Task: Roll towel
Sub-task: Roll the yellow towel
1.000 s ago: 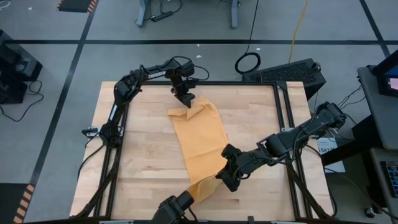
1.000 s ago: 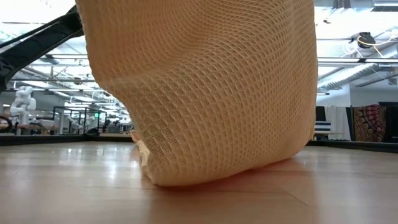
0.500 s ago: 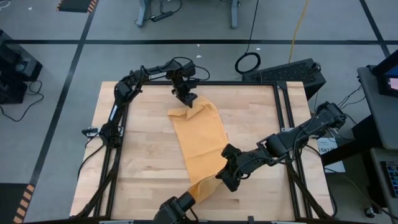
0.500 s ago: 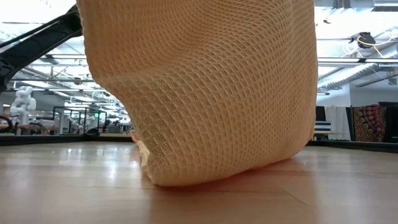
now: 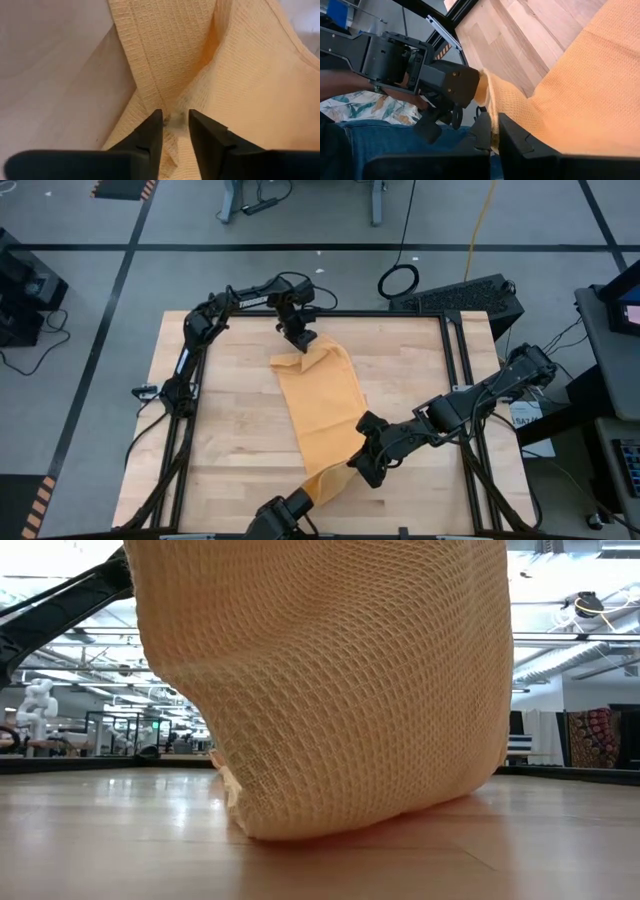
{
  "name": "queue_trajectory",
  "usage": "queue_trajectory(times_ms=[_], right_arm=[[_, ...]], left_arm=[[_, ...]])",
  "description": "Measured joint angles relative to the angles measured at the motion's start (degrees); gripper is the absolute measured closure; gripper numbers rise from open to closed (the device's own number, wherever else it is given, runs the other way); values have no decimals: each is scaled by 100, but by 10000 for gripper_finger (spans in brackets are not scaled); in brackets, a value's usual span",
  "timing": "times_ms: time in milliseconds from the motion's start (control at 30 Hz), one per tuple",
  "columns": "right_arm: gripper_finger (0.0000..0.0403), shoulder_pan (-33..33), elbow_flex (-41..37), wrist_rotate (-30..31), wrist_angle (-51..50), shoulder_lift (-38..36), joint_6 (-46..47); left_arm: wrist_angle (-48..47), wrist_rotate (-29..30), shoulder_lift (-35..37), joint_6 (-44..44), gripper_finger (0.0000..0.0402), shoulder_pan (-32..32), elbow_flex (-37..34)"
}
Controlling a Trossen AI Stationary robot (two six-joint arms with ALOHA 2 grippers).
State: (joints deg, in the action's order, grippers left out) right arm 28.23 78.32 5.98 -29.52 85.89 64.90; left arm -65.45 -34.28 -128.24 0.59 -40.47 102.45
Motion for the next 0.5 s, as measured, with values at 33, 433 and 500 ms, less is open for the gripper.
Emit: queue_trajectory(times_ms=[33, 433, 500], right_arm=[[399, 0, 0, 0, -4, 0, 0], [399, 0, 0, 0, -72, 0, -3], [399, 0, 0, -2, -72, 0, -2]], left_arm=[[-5, 0, -1, -55, 315, 0, 0], [-556, -11, 229, -716, 397, 11, 342], [-657, -7, 421, -866, 398, 11, 518]])
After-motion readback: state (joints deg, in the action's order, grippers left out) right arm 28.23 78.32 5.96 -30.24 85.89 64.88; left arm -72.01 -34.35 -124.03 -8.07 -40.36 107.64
